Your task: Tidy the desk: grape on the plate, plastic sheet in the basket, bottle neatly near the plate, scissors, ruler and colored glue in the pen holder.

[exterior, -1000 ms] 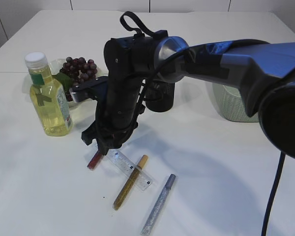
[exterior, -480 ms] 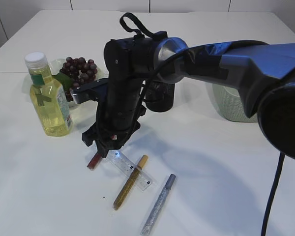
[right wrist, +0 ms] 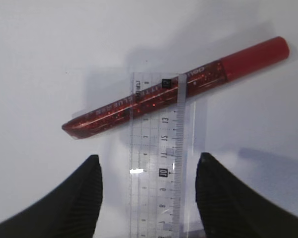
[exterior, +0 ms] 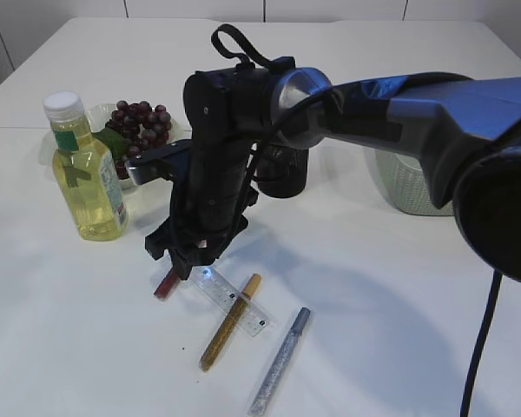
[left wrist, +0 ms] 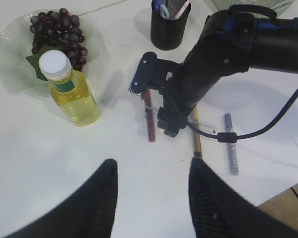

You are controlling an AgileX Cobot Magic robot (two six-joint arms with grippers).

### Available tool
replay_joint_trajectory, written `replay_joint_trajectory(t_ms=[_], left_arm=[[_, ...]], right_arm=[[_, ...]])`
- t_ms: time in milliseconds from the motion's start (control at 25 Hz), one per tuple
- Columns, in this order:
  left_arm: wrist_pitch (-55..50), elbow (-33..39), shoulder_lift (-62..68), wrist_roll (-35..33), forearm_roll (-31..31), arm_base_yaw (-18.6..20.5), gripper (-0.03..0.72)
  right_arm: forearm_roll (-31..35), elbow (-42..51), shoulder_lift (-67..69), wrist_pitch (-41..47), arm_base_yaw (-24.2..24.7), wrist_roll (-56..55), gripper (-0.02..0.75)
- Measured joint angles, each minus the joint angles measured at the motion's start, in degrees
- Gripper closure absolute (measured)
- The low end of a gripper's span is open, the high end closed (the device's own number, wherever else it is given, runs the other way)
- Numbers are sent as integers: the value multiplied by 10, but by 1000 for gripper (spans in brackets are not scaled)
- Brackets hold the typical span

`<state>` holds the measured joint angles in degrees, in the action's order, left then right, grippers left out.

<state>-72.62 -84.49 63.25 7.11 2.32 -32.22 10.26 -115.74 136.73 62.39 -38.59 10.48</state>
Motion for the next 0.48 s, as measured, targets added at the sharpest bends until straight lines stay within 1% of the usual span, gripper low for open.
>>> replay_joint_trajectory(t_ms=[480], left_arm=[[0, 0, 0, 0, -1, 0, 339]], right_arm=[[-1, -1, 9, 11, 0, 0, 265]])
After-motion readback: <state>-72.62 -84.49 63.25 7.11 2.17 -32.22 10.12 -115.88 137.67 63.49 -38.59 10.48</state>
